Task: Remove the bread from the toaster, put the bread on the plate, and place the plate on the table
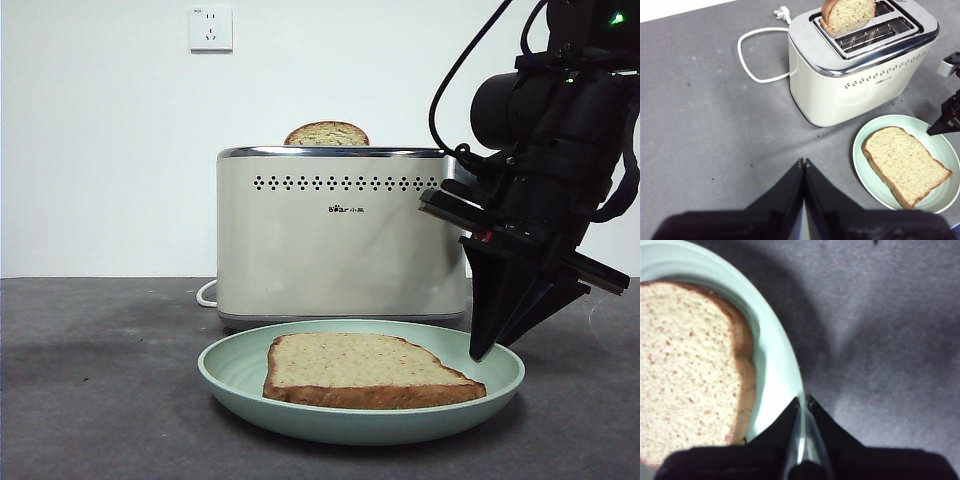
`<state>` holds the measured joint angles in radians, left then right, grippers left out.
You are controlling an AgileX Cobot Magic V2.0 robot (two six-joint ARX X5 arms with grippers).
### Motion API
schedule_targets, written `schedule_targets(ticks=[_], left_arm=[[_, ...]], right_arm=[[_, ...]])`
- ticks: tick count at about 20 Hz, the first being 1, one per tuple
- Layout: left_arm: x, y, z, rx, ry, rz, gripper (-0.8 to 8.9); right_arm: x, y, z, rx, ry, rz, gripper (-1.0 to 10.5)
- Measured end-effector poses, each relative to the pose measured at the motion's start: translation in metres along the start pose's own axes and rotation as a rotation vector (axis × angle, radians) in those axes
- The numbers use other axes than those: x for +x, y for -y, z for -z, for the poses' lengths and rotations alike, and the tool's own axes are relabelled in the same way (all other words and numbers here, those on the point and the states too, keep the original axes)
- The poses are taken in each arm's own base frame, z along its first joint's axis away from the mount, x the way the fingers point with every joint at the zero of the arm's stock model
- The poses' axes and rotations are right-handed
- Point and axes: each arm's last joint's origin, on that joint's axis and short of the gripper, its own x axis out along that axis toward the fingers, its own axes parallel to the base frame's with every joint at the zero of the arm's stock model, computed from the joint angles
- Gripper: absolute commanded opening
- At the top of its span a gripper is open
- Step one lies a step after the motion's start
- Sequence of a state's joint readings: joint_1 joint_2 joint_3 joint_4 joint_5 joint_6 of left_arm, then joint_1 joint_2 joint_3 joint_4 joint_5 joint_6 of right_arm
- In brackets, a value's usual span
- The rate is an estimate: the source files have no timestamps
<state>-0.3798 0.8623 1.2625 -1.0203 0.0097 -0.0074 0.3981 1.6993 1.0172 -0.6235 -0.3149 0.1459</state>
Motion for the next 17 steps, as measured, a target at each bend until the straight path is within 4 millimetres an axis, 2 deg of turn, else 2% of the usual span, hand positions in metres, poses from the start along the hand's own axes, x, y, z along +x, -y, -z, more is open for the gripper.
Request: schedule_targets(ticks=[1, 2, 5, 6, 9, 13, 17], left_arm=[[0.000, 0.000, 0.000, 0.000, 0.000, 0.000, -0.08], [0.000, 0.000, 0.000, 0.000, 0.000, 0.000, -0.08], [0.000, 0.000, 0.000, 0.000, 0.000, 0.000, -0.08], [0.000, 0.000, 0.000, 0.000, -0.001, 0.000, -0.08], [0.000, 0.000, 0.000, 0.000, -0.001, 0.008, -0.08], [0.000, 0.001, 0.000, 0.000, -0.002, 0.047, -0.08], [0.000, 0.001, 0.001, 0.000, -0.016, 0.047, -0.08]], right_arm=[[0.000, 0.000, 0.000, -0.001, 0.003, -0.001, 0.2], [0.000, 0.000, 0.000, -0.002, 0.004, -0.001, 1.0], [0.000, 0.000, -0.001, -0.004, 0.007, 0.003, 4.3], [0.000, 0.000, -0.001, -0.004, 0.007, 0.000, 4.7], [-0.007, -0.002, 0.002, -0.007, 0.007, 0.000, 4.8], [-0.068, -0.020, 0.018, -0.074, 0.136, -0.018, 4.7], [-0.126, -0.045, 0.064, -0.205, 0.197, -0.041, 4.7]])
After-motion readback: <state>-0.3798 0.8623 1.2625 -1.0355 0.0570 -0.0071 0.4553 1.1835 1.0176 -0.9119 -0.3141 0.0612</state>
